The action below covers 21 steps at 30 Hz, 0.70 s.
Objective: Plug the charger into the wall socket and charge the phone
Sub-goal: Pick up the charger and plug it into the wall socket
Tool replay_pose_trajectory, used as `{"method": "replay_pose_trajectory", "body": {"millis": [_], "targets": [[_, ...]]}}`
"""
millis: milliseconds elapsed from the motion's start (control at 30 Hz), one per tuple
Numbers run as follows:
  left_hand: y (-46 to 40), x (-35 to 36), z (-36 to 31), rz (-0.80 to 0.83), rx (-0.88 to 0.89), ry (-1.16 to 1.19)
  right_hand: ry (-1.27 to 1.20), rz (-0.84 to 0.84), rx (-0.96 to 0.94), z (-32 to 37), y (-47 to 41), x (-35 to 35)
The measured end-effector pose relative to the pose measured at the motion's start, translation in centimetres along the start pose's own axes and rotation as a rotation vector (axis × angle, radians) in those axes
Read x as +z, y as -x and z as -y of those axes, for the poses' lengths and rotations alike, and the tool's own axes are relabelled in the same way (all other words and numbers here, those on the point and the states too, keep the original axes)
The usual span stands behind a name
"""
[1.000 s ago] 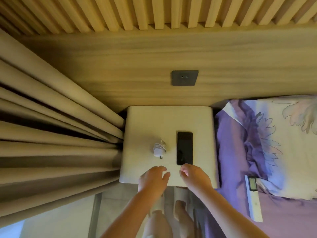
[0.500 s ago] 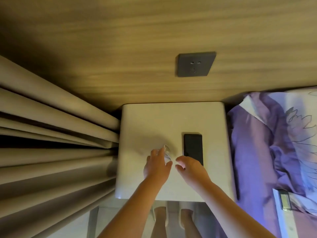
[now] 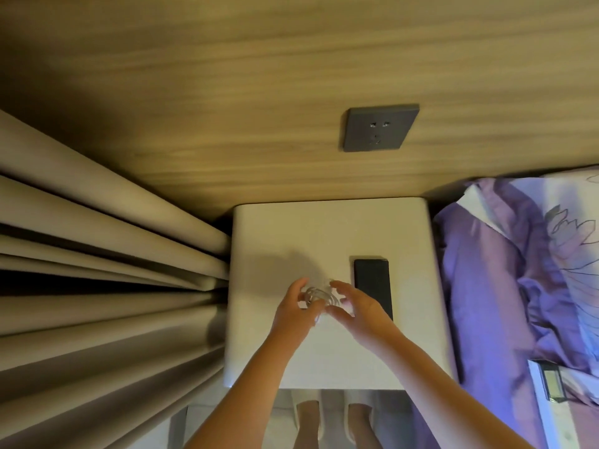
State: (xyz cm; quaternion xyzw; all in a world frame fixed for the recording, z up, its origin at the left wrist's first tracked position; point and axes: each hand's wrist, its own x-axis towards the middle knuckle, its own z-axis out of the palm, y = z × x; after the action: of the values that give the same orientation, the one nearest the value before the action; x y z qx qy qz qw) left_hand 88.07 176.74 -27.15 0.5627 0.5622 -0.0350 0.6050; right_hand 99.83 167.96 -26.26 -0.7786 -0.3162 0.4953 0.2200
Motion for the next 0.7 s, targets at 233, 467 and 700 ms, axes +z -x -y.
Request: {"method": "replay_pose_trajectory", "body": {"millis": [233,467,700], "targets": [[4.5,-2.3,-5.6,0.066,0.027,0.145,-0.153,-0.199,-0.155,4.9,3.8,-3.2],[10.2,-5.6,-10.1,0.074,0.204,-0.023,-0.163,-0.336,-0.209,10.2,8.6,-7.4],[14.7,-9.5,-14.3,-0.097,0.323,0.068,-0.131,-0.376,-0.221,13.8,12.9,-11.0]]}}
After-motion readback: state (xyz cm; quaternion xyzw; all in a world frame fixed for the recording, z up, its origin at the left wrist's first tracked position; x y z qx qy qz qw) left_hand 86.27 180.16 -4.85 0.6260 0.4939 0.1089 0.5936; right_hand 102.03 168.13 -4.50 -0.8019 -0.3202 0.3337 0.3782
